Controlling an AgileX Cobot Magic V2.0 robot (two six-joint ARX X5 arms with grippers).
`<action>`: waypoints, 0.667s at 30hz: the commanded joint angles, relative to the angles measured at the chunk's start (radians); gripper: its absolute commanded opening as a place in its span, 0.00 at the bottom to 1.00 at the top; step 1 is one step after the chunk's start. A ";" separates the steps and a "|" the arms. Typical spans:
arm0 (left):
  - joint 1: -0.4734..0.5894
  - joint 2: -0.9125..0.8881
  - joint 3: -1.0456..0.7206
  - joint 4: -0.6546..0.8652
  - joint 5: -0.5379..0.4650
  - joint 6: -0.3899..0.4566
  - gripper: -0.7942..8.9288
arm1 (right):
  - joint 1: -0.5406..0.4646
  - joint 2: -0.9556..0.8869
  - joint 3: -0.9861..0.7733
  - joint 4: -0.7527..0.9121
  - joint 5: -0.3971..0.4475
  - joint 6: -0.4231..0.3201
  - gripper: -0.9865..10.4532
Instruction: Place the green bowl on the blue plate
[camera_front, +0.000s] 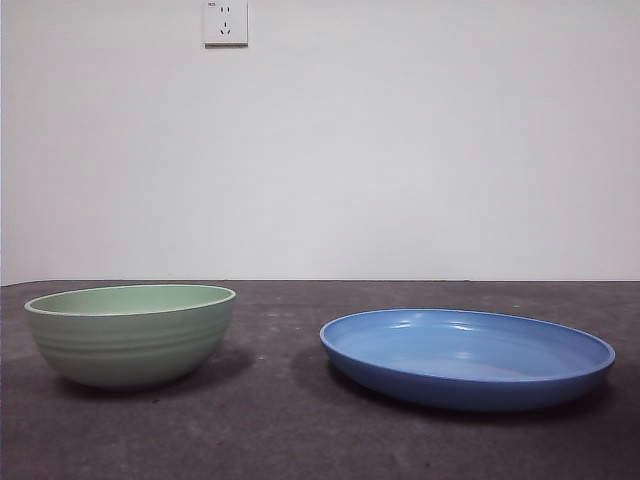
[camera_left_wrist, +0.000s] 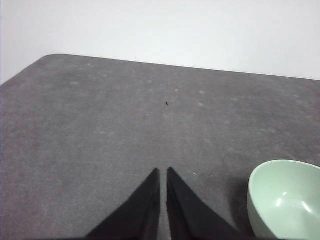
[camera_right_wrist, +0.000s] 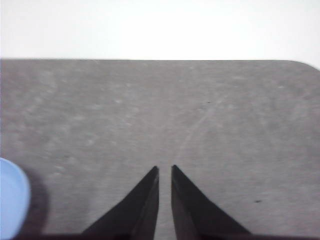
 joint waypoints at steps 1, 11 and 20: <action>0.001 -0.001 -0.020 0.002 -0.003 -0.034 0.10 | -0.002 -0.002 -0.005 0.022 -0.032 0.137 0.12; -0.001 0.049 0.029 0.010 0.000 -0.145 0.10 | -0.001 0.052 0.085 0.022 -0.133 0.372 0.09; -0.016 0.180 0.215 -0.001 0.000 -0.206 0.10 | -0.001 0.286 0.287 -0.024 -0.370 0.399 0.09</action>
